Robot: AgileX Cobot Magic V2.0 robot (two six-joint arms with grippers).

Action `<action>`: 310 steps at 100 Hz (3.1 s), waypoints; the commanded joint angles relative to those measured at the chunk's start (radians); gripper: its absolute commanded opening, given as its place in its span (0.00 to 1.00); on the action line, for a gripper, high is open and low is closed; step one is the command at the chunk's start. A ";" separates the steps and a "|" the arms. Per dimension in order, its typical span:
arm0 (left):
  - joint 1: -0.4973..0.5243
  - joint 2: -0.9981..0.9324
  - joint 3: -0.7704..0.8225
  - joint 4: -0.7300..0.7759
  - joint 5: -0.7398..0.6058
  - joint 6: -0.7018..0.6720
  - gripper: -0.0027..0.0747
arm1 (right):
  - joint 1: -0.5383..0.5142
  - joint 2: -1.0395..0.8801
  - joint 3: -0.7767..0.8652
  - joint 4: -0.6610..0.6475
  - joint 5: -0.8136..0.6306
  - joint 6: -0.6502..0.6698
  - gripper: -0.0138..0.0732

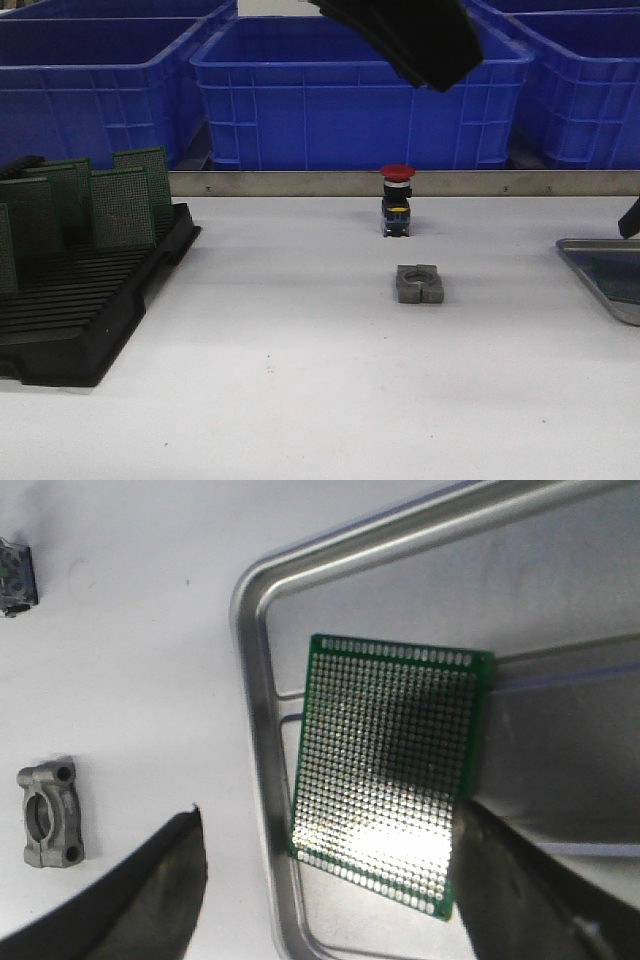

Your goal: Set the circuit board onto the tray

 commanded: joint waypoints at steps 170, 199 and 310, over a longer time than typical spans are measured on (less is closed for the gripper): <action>0.449 0.107 -0.165 0.610 -0.066 0.150 0.77 | -0.007 -0.045 -0.027 0.042 0.047 -0.014 0.77; 0.449 0.158 -0.165 0.584 -0.101 0.193 0.77 | -0.007 -0.045 -0.027 0.042 0.047 -0.014 0.77; 0.449 0.256 -0.165 0.536 -0.092 0.191 0.31 | -0.007 -0.045 -0.027 0.042 0.055 -0.014 0.77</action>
